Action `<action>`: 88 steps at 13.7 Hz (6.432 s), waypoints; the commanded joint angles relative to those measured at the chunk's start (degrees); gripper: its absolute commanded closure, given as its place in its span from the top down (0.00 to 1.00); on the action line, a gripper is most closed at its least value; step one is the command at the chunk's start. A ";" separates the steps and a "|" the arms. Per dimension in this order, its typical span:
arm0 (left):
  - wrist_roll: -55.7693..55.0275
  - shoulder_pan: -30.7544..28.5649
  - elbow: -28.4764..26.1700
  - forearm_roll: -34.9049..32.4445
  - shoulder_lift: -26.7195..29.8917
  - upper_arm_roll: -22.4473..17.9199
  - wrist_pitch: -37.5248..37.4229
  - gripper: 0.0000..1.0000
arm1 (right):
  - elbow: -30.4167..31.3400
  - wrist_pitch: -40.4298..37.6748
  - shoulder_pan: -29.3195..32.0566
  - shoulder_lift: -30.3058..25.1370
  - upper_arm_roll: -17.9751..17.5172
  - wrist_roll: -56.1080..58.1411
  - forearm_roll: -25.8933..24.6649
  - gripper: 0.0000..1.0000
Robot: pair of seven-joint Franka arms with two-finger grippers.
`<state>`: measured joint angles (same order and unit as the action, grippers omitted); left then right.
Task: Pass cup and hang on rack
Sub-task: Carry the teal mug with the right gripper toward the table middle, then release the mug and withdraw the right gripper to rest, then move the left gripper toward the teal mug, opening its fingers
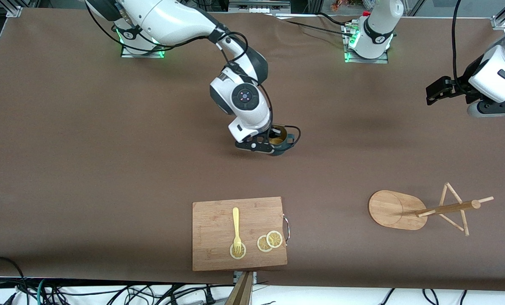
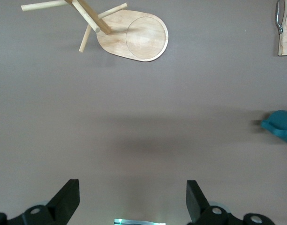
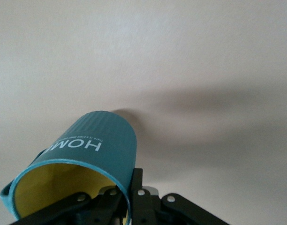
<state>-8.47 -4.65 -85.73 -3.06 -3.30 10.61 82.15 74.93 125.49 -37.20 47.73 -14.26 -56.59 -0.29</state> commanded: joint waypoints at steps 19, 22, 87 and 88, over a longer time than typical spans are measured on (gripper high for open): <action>1.44 -0.45 1.18 0.25 -0.57 -0.15 0.11 1.00 | -13.05 -25.54 -2.54 -1.93 0.90 4.27 0.21 1.00; 1.44 -0.19 1.18 -1.68 -0.57 0.02 0.11 1.00 | -13.14 -33.70 3.51 -5.88 1.42 13.76 -0.50 1.00; 29.26 -6.68 -53.04 11.21 10.69 3.19 44.93 1.00 | 7.60 -48.85 42.47 -45.80 11.18 57.73 -0.42 1.00; 35.05 -7.38 -53.40 14.98 10.07 3.19 45.11 1.00 | 7.60 -48.85 42.47 -45.80 11.18 57.65 -0.24 1.00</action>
<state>16.56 -10.31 -137.93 6.72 6.82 13.52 125.91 82.40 76.24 4.60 2.27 -3.15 0.29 -1.98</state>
